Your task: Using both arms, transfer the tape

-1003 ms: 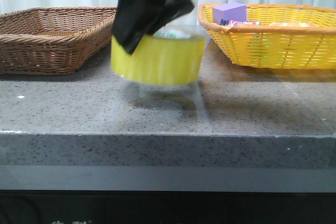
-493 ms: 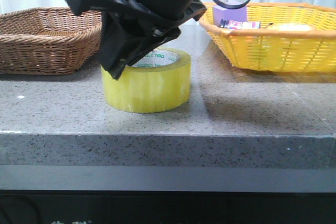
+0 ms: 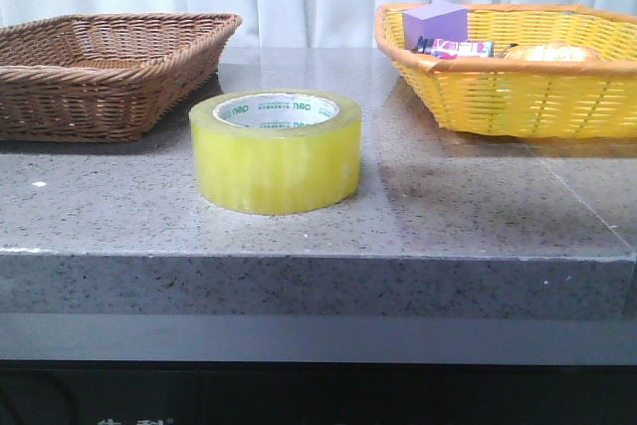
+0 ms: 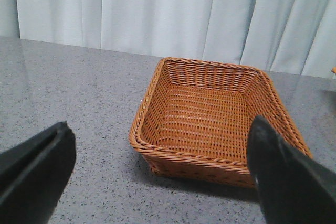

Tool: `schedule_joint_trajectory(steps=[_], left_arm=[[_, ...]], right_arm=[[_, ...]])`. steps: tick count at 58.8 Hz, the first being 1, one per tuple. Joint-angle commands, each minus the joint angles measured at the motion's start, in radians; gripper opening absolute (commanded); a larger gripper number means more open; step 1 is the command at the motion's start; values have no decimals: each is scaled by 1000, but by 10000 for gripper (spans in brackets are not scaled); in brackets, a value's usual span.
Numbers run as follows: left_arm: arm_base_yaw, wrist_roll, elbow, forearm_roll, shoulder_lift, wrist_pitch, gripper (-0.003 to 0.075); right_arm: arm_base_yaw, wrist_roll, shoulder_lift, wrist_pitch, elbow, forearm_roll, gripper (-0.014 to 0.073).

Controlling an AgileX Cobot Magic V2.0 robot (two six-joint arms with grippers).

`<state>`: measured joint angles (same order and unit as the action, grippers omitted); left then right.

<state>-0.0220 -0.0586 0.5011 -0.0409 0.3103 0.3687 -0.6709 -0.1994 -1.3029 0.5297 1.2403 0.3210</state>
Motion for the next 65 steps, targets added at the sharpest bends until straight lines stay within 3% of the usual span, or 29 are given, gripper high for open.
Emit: schedule_joint_trajectory(steps=[1, 9, 35, 54, 65], left_arm=[[0, -6, 29, -2, 16, -83, 651], [0, -6, 29, -2, 16, -83, 651], [0, -6, 29, -2, 16, -83, 651], [0, -6, 29, -2, 16, -83, 651], [0, -6, 29, -21, 16, -90, 651]], right_arm=[[35, 8, 77, -36, 32, 17, 13], [83, 8, 157, -6, 21, 14, -125], [481, 8, 532, -41, -257, -42, -120], [494, 8, 892, -216, -660, -40, -120], [494, 8, 1017, -267, -787, -40, -120]])
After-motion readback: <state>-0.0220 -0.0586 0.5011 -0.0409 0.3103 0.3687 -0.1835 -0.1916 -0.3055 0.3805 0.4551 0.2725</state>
